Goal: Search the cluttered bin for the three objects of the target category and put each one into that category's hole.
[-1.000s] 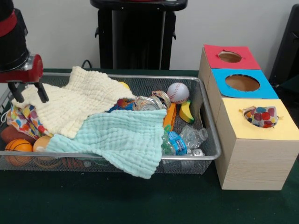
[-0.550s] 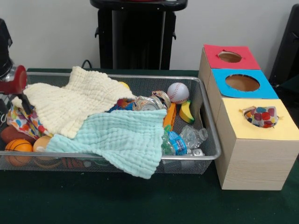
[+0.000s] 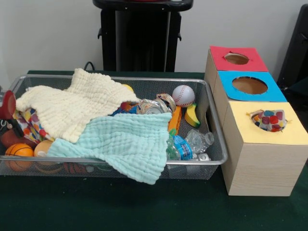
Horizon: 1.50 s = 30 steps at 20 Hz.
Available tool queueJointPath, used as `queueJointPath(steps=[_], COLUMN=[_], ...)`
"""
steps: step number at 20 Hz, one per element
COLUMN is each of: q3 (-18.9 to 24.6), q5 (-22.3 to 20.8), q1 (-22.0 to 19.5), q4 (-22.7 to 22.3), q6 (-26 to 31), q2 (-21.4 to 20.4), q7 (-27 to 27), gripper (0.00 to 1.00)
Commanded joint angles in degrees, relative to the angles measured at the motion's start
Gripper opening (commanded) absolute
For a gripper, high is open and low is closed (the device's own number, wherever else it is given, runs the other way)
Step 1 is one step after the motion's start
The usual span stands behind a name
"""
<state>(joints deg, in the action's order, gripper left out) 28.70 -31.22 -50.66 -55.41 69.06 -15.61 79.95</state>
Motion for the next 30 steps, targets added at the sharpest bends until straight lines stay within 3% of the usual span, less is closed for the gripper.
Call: queueJointPath(steps=[1,9,23,30], q3=[1.3,0.6,0.6,1.1], q5=[-3.0,-0.7,-0.1,-0.5], q1=[-0.5,-0.5,-1.7,-2.0], q4=[1.5,-3.5,-7.4,-9.6], q6=[3.6,7.1,11.7,11.2], q2=[4.3,2.9,-2.2,-3.4], q7=[-20.1,-19.7,-21.2,-20.6], gripper=[1.00,1.00,1.00,1.00])
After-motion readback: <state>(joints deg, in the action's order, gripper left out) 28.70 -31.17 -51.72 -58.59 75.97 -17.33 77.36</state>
